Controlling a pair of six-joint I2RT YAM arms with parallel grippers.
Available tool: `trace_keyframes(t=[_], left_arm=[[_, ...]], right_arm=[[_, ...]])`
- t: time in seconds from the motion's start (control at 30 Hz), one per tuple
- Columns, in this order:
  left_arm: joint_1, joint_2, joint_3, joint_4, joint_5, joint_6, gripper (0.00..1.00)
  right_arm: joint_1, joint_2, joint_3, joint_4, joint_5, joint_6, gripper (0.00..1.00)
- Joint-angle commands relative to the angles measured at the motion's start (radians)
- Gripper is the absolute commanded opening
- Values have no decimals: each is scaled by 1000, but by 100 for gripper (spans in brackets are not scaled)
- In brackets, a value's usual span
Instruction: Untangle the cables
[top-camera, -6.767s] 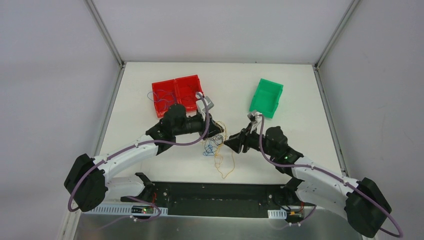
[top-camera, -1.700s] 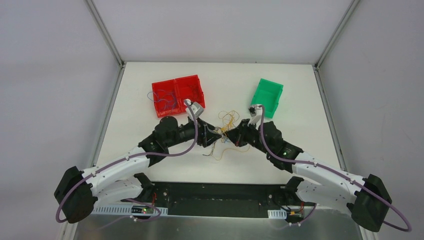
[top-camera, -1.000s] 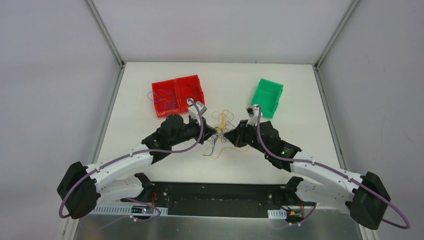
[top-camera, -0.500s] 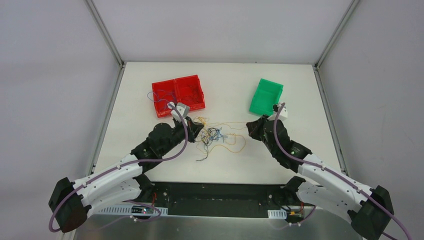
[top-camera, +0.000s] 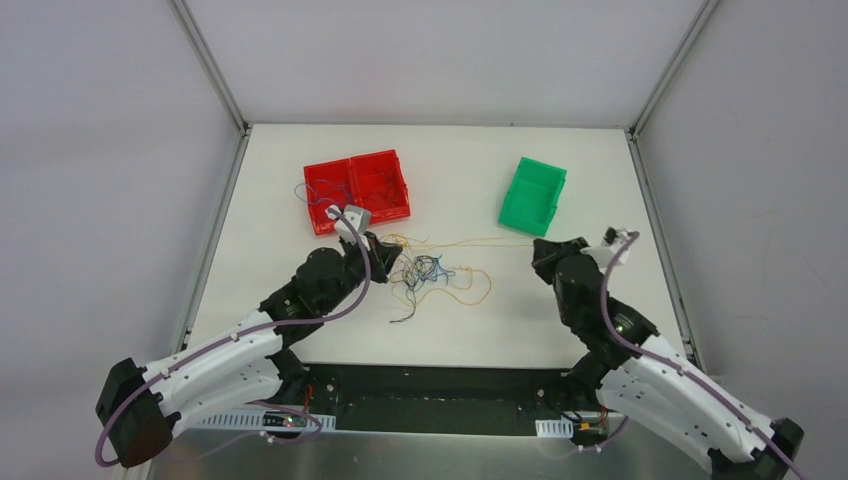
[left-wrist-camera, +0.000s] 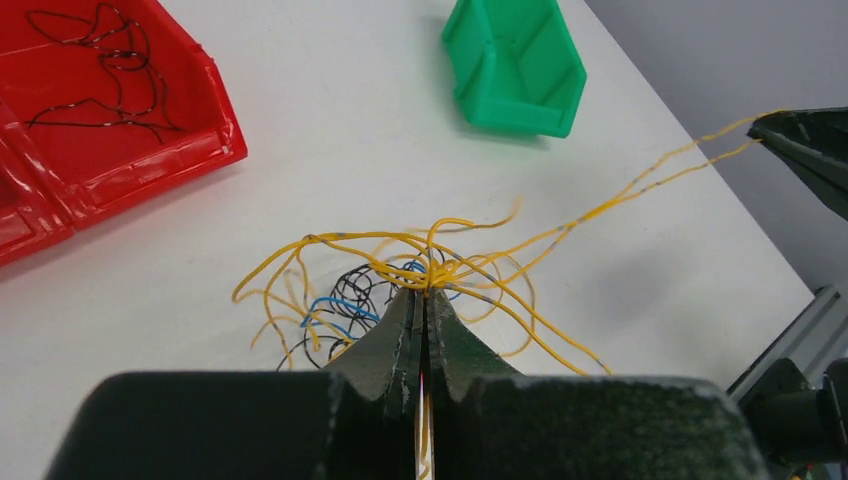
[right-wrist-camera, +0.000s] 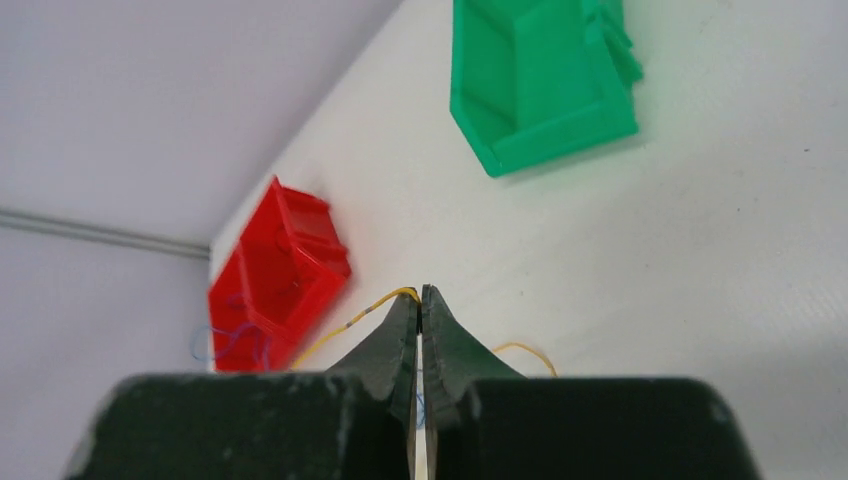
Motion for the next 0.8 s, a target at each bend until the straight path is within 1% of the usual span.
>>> trace_keyframes(t=[0.0,0.1,0.13,0.2,0.23,0.27,0.33,0.43,0.47,0.5,0.53,0.57,0.6,0.63,0.67,0.7,0.73,0.77], left_arm=[[18,-7,11,-44,-139,-27,0],[20,11,24,-61,-150,-37,0],[22,12,26,-72,-161,-43,0],[25,11,27,-78,-163,-44,0],[26,10,27,-81,-165,-44,0],[28,10,28,-86,-168,-48,0],[31,14,32,-88,-158,-46,0],[35,26,41,-104,-158,-53,0],[38,28,42,-101,-146,-50,0],[38,31,40,-88,-123,-44,0],[39,33,33,-57,-78,-29,0],[38,40,25,-8,-5,-11,0],[39,50,18,45,76,6,0],[39,67,19,100,177,21,0],[38,88,29,126,284,35,0],[38,110,47,140,382,50,0],[38,136,66,144,473,60,0],[38,158,87,146,563,65,0]], right_arm=[[-21,-160,-23,-184,381,180,0],[-21,-198,2,-330,478,286,0],[-22,-202,19,-398,513,354,0],[-22,-204,50,-486,559,423,0],[-21,-205,69,-546,585,494,0],[-23,-208,79,-585,595,517,0],[-22,-219,83,-608,612,534,0],[-21,-248,103,-713,666,636,0],[-21,-263,112,-735,677,630,0],[-21,-279,113,-698,672,546,0],[-21,-296,105,-544,635,384,1],[-21,-310,74,-309,527,92,11],[-21,-319,25,-113,352,-166,22],[-21,-324,-15,16,136,-299,36],[-21,-320,-60,134,-105,-382,47],[-21,-309,-87,198,-226,-417,54],[-21,-288,-93,242,-309,-426,58],[-21,-263,-84,254,-372,-443,58]])
